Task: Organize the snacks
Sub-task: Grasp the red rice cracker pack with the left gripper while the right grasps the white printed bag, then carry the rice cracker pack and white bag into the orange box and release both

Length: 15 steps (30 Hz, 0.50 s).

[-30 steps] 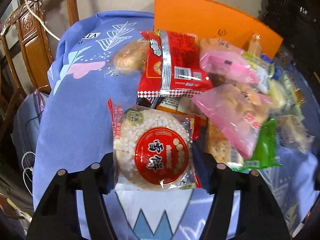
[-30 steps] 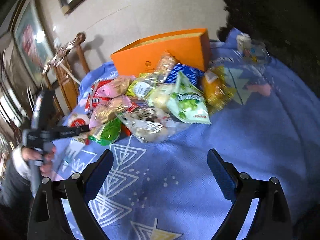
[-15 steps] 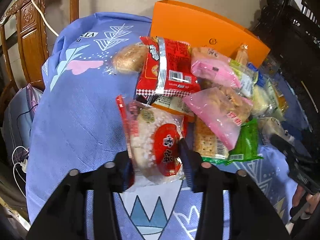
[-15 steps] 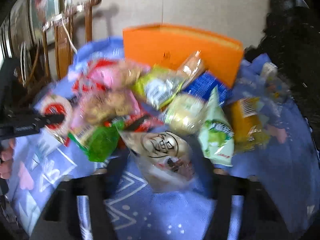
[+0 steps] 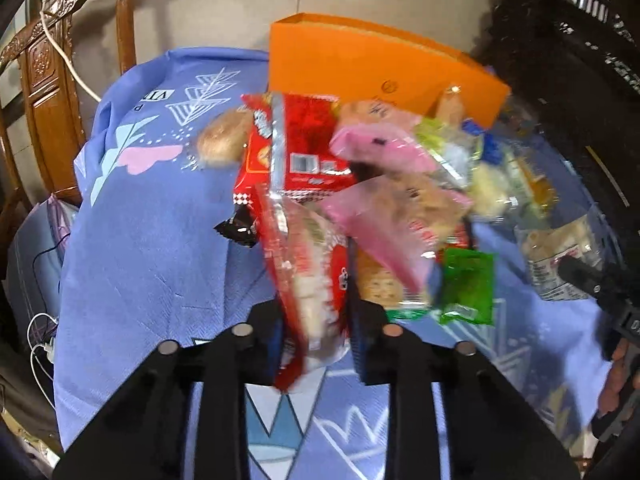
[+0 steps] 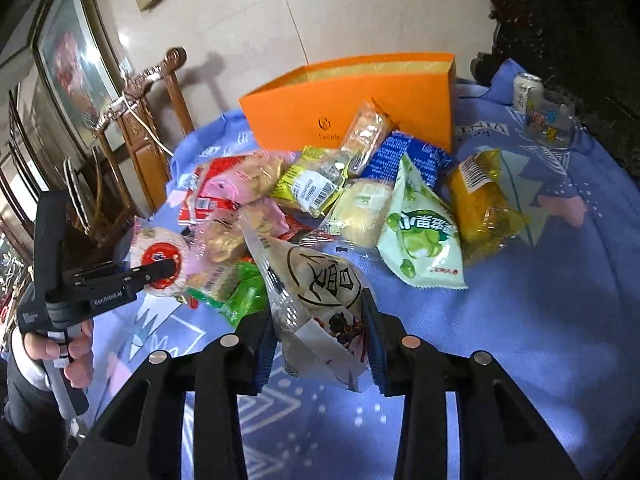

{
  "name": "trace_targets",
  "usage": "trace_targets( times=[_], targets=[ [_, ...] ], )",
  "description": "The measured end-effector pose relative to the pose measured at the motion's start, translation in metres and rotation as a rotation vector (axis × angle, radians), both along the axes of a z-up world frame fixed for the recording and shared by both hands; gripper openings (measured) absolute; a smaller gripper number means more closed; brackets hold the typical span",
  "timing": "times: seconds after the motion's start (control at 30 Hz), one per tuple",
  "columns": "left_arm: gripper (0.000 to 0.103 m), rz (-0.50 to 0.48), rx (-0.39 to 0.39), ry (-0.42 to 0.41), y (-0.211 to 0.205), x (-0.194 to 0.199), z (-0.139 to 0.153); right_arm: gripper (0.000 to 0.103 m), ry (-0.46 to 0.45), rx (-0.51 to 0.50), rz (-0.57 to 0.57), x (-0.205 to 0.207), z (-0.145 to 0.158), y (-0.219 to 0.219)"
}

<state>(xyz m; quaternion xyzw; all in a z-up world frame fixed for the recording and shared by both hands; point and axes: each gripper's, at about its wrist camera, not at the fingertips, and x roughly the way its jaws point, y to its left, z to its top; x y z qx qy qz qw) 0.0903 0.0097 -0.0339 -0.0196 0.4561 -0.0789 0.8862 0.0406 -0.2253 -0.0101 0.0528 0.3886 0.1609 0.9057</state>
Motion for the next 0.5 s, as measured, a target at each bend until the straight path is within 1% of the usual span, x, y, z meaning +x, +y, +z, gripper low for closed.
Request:
trace_targets(
  times=[0.13, 0.3, 0.4, 0.43, 0.5],
  targets=[
    [0.019, 0.001, 0.007, -0.016, 0.003, -0.008, 0.009, 0.039, -0.009, 0.028, 0.005, -0.009, 0.004, -0.005],
    [0.018, 0.006, 0.011, -0.003, 0.003, -0.01, 0.003, 0.039, -0.006, 0.038, -0.004, -0.016, 0.002, -0.009],
    [0.02, 0.009, -0.011, 0.032, 0.001, -0.003, -0.008, 0.039, 0.006, 0.041, -0.005, -0.016, -0.001, -0.011],
    [0.026, 0.01, -0.009, 0.051, 0.0, 0.002, -0.014, 0.039, 0.008, 0.041, -0.006, -0.017, -0.002, -0.01],
    [0.026, 0.021, 0.002, 0.101, -0.003, 0.012, -0.028, 0.039, 0.01, 0.038, -0.004, -0.018, -0.003, -0.01]
  ],
)
